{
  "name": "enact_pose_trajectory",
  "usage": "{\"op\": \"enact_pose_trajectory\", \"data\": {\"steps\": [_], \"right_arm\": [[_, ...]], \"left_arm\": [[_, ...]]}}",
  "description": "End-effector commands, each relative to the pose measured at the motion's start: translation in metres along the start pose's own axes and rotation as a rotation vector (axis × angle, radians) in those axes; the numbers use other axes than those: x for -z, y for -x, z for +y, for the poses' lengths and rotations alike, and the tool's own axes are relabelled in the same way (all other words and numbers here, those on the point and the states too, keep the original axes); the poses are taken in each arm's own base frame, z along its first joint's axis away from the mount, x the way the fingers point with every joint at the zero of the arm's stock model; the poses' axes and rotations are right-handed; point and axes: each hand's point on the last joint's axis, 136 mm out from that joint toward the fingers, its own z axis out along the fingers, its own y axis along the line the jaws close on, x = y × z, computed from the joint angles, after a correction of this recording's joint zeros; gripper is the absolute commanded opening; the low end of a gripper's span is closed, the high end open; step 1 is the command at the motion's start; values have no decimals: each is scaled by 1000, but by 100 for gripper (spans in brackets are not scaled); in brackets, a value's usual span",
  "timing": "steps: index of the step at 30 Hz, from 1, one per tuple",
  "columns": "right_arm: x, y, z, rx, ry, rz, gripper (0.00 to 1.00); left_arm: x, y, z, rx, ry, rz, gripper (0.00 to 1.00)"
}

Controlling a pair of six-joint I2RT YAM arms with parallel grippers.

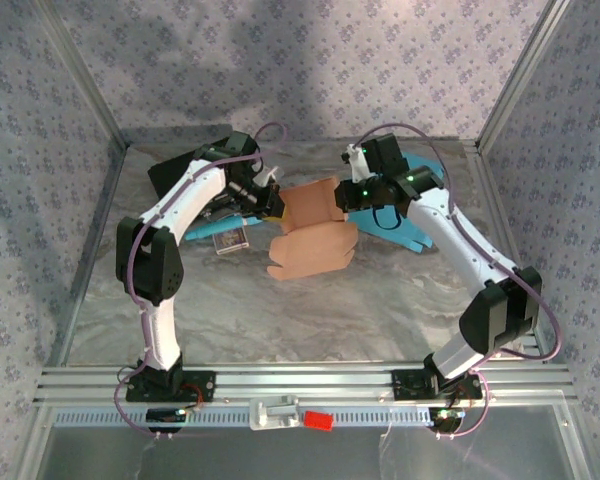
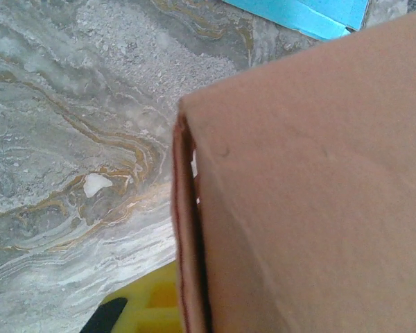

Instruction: Fold the paper box

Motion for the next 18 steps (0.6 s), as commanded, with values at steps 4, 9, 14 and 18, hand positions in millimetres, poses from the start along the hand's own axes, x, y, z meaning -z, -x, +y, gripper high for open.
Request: {"op": "enact_pose_trajectory", "data": {"steps": [4,9,14,18], "right_arm": [[-6,-8,-17,27,-259,46,0],[-7,-9,-13,45,-341,34,0],[-6,-5,-6,-14,-231,18,3],[-3,7,-7,-59,-113,0,14]], "left_arm": [[7,1,-27,-51,-81,-12,0],[6,0,-28,-52,-79,-8,0],[5,-1,-27,-50,-75,-2,0],[4,-2,-27,-51,-78,1,0]]}}
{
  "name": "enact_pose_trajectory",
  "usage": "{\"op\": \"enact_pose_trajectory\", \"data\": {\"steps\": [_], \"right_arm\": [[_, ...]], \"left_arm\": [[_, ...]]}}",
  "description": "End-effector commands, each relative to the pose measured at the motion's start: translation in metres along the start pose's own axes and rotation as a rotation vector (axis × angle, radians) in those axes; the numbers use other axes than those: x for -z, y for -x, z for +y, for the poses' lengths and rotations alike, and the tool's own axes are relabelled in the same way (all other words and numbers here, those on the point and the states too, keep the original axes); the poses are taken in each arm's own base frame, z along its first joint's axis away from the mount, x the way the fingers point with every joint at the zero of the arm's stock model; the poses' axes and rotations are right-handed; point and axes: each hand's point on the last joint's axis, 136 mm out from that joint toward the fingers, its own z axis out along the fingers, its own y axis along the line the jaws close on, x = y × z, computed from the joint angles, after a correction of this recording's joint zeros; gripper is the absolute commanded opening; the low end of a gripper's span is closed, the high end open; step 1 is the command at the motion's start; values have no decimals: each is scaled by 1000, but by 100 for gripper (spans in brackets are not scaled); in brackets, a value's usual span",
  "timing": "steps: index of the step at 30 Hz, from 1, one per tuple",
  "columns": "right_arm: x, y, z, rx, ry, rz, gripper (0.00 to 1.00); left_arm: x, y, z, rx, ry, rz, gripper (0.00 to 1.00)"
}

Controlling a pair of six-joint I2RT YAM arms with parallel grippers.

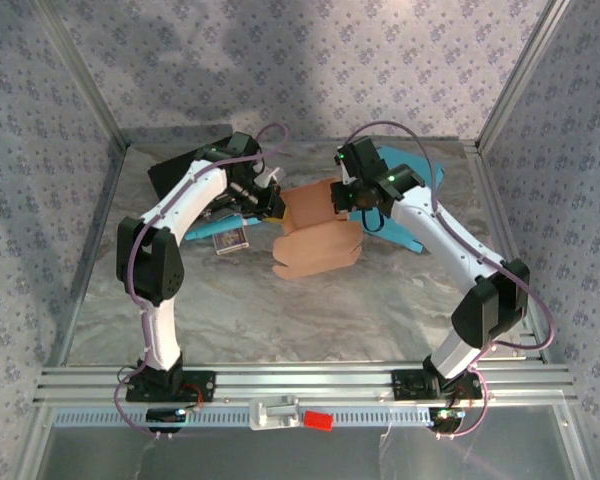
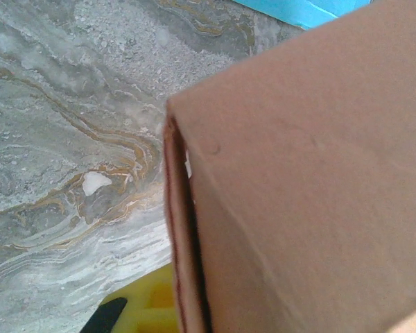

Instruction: Fold the paper box

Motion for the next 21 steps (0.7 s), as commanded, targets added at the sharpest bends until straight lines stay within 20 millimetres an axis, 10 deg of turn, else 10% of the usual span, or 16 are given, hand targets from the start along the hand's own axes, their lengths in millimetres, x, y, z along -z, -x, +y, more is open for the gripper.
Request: {"op": "enact_pose_trajectory", "data": {"steps": [1,21], "right_arm": [[4,4,6,-38,113,13,15],[-7,14,0,-2,114,40,22]], "left_arm": [[7,0,-25,-45,-85,-4,0],[5,0,-26,-47,-91,4,0]]}}
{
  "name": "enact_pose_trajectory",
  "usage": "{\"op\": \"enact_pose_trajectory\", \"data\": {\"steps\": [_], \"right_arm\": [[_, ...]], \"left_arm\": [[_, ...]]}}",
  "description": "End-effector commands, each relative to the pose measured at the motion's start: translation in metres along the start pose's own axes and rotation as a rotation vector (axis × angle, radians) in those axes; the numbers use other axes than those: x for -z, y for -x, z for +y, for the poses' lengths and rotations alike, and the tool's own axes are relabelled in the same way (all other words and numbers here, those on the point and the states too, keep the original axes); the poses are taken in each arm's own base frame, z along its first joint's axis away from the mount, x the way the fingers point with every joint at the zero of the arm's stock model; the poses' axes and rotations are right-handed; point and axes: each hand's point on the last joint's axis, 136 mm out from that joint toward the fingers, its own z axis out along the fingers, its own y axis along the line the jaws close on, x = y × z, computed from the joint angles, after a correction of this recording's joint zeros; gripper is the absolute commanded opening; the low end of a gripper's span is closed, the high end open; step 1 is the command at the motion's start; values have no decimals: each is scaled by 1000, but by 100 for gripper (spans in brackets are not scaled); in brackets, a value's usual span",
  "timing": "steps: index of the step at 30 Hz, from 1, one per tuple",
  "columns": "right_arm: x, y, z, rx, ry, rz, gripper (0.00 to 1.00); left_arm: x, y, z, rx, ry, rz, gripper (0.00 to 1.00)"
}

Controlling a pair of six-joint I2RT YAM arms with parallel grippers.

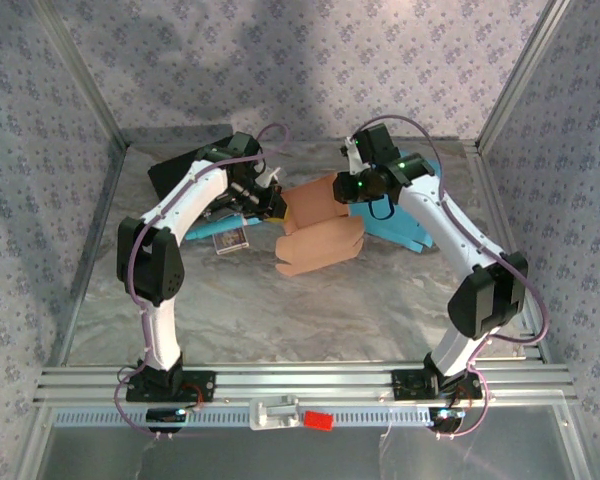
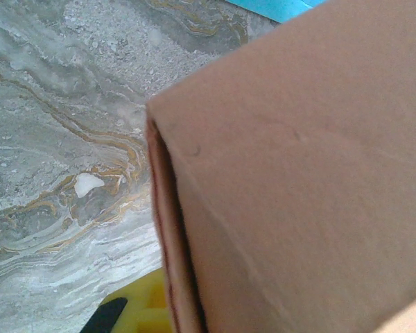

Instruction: Fold the paper box

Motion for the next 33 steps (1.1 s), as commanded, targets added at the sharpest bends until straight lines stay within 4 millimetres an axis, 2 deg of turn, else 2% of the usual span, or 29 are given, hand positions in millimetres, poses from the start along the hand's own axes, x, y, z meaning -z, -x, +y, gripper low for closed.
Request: {"op": "enact_pose_trajectory", "data": {"steps": [1,8,12,14,18,23,26,28,30,33], "right_arm": [[-1,5,0,26,-21,-3,23],[-1,5,0,40,-33,10,29],[-3,4,-3,47,-65,23,29],[-6,1,-4,54,-88,39,27],[-6,3,-8,76,-165,48,15],[-4,4,-15,127,-378,50,0],[5,3,-24,135,-570,46,0],[9,3,-25,138,-637,42,0],[6,3,-21,140,-630,46,0],[-3,6,-9,137,-516,51,0]], "left_arm": [[5,0,-23,-45,-79,5,0],[4,-2,-21,-43,-77,11,0],[5,-1,-22,-46,-77,9,0],[5,-1,-22,-46,-79,9,0],[4,-1,-22,-45,-76,10,0],[3,1,-23,-36,-68,4,0],[1,1,-27,-38,-58,6,0],[0,1,-29,-38,-56,6,0],[-1,1,-31,-42,-54,6,0],[-3,0,-30,-39,-51,11,0]]}}
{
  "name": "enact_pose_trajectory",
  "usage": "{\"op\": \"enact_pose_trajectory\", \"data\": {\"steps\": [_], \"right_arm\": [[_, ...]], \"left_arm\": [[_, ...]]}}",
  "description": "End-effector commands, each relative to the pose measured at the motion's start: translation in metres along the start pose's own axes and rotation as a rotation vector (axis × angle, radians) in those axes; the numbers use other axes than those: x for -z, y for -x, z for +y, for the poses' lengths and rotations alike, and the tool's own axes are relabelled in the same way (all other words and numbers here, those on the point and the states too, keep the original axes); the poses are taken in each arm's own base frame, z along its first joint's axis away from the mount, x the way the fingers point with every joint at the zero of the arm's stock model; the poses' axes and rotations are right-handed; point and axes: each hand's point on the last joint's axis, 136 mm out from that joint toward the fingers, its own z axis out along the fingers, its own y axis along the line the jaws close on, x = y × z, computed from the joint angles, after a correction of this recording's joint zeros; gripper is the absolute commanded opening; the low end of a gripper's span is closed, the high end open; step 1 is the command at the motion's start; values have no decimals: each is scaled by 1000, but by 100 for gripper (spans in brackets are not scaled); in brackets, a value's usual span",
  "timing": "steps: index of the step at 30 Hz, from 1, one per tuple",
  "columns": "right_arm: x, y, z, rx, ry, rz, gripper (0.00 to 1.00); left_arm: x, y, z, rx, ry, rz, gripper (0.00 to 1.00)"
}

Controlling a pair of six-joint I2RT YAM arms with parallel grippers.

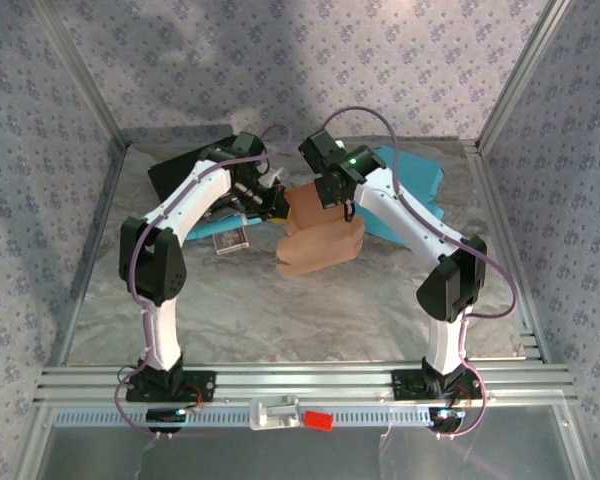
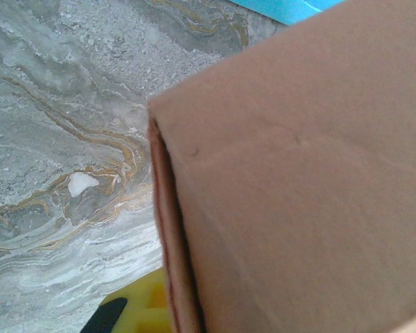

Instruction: Fold the paper box

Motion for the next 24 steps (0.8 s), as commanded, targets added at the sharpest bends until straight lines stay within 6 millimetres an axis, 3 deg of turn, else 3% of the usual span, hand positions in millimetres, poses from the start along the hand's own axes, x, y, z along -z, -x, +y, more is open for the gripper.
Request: {"op": "enact_pose_trajectory", "data": {"steps": [1,4,14,18,21,24], "right_arm": [[-5,3,0,-20,28,21,0],[-5,7,1,-32,69,32,9],[-10,10,-12,-22,7,37,19],[-15,9,-16,-15,-28,54,13],[-15,12,-28,-17,-130,45,0],[-10,14,-34,14,-230,20,0]], "left_arm": [[2,-1,-25,-54,-66,8,0],[2,-3,-25,-55,-65,12,0],[1,-3,-27,-61,-66,14,0],[0,-3,-28,-57,-71,12,0],[1,-2,-30,-58,-67,9,0],[0,-2,-31,-55,-60,6,0]]}}
